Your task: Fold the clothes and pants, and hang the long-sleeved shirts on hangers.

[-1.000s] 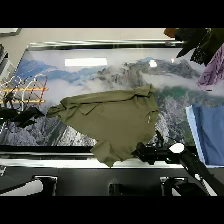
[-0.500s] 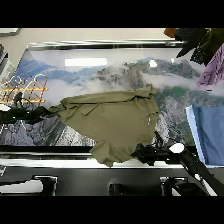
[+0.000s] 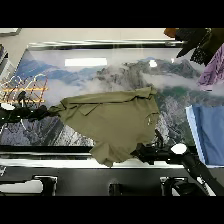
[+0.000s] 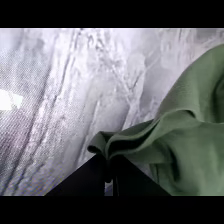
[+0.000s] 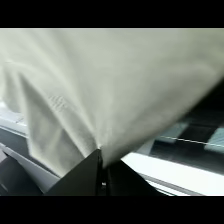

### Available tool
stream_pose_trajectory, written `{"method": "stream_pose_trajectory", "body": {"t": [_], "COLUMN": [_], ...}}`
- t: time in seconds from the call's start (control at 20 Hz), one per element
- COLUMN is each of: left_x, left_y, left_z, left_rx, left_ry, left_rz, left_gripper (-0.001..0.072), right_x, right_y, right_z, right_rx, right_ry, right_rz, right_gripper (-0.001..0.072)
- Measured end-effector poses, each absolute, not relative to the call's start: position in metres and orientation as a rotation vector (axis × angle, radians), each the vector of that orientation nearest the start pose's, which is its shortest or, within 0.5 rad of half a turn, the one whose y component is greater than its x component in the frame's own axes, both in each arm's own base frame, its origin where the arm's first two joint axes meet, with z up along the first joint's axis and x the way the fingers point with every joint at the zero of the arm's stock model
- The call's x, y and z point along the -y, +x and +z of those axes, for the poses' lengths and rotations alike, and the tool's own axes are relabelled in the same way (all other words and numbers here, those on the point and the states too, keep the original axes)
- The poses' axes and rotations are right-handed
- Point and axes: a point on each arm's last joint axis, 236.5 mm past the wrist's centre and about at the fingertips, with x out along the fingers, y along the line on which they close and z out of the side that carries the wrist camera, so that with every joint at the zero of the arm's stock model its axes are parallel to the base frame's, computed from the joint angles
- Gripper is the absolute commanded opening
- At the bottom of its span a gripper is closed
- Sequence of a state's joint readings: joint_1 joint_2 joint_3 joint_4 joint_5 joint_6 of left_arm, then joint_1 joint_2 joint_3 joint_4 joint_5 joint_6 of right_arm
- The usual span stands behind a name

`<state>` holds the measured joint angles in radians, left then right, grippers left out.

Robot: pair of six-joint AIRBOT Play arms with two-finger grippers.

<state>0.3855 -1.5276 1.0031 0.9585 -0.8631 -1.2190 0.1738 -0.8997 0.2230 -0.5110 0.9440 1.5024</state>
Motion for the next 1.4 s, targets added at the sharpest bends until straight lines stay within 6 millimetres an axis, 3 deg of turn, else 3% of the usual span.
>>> {"method": "stream_pose_trajectory", "body": {"t": [0.15, 0.3, 0.45, 0.6, 0.75, 0.85, 0.95, 1.05, 1.15, 1.25, 1.4], "left_x": [-0.047, -0.038, -0.033, -0.03, -0.026, -0.029, -0.035, -0.043, -0.046, -0.049, -0.054], "left_y": [0.416, 0.43, 0.443, 0.439, 0.406, 0.371, 0.332, 0.297, 0.27, 0.259, 0.267], "left_z": [-0.077, -0.027, 0.059, 0.175, 0.292, 0.351, 0.394, 0.42, 0.437, 0.44, 0.421], "left_rx": [-1.152, -1.04, -0.856, -0.617, -0.376, -0.247, -0.138, -0.055, 0.006, 0.022, -0.05], "left_ry": [-0.629, -0.664, -0.657, -0.612, -0.552, -0.509, -0.485, -0.473, -0.466, -0.467, -0.491], "left_rz": [-0.036, -0.078, -0.118, -0.145, -0.14, -0.09, -0.014, 0.068, 0.12, 0.154, 0.172], "left_gripper": [0.0015, 0.0015, 0.0015, 0.0015, 0.0015, 0.0015, 0.0015, 0.0015, 0.0015, 0.0015, 0.0015], "right_x": [-0.201, -0.197, -0.183, -0.168, -0.157, -0.148, -0.135, -0.119, -0.104, -0.096, -0.086], "right_y": [0.193, 0.232, 0.278, 0.31, 0.304, 0.28, 0.249, 0.22, 0.198, 0.191, 0.211], "right_z": [-0.05, 0.002, 0.081, 0.191, 0.311, 0.386, 0.447, 0.49, 0.519, 0.529, 0.518], "right_rx": [-1.408, -1.243, -1.035, -0.78, -0.529, -0.361, -0.209, -0.091, -0.004, 0.025, -0.029], "right_ry": [0.925, 0.793, 0.628, 0.492, 0.405, 0.357, 0.332, 0.328, 0.34, 0.356, 0.369], "right_rz": [0.413, 0.477, 0.488, 0.498, 0.528, 0.544, 0.539, 0.508, 0.475, 0.449, 0.382], "right_gripper": [0.0025, 0.0025, 0.0026, 0.0026, 0.0026, 0.0026, 0.0026, 0.0026, 0.0026, 0.0026, 0.0027]}}
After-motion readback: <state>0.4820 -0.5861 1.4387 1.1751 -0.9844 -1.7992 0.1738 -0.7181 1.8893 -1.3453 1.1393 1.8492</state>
